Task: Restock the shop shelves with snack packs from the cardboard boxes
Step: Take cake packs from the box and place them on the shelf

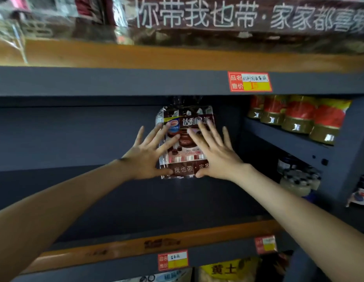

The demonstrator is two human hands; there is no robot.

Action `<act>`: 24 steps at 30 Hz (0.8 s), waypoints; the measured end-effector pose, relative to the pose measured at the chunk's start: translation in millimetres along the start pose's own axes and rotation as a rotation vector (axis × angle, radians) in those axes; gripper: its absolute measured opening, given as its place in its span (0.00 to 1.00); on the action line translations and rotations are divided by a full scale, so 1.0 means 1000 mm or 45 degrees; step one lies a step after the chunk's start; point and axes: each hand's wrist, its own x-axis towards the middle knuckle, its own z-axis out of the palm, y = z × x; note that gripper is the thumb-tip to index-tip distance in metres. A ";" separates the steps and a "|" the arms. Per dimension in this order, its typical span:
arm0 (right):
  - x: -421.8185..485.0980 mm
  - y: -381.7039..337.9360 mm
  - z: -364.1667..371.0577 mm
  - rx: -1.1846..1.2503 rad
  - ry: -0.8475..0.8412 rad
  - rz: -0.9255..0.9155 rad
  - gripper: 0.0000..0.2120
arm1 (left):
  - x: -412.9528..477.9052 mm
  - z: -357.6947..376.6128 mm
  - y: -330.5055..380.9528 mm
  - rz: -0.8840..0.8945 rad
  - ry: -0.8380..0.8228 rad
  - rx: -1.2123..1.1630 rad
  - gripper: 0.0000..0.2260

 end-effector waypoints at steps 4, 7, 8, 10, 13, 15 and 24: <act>0.006 0.005 0.005 -0.040 -0.072 -0.005 0.57 | 0.015 -0.001 0.011 -0.094 -0.121 0.088 0.44; 0.004 0.008 0.013 -0.076 -0.072 0.093 0.56 | 0.028 0.004 0.026 -0.135 -0.092 0.082 0.45; 0.003 0.009 0.015 -0.065 -0.072 0.116 0.55 | 0.031 0.007 0.031 -0.144 -0.086 0.055 0.45; 0.000 0.009 0.012 0.004 -0.100 0.137 0.53 | 0.035 0.009 0.040 -0.137 -0.061 -0.032 0.45; -0.010 0.009 -0.004 0.189 -0.197 0.201 0.52 | 0.033 -0.004 0.043 -0.145 -0.007 -0.354 0.42; -0.024 -0.001 -0.017 0.371 -0.264 0.317 0.49 | 0.023 -0.015 0.040 -0.170 0.039 -0.509 0.39; -0.080 -0.115 -0.042 0.647 0.038 0.312 0.21 | -0.100 -0.083 0.066 -0.611 -0.148 -0.976 0.20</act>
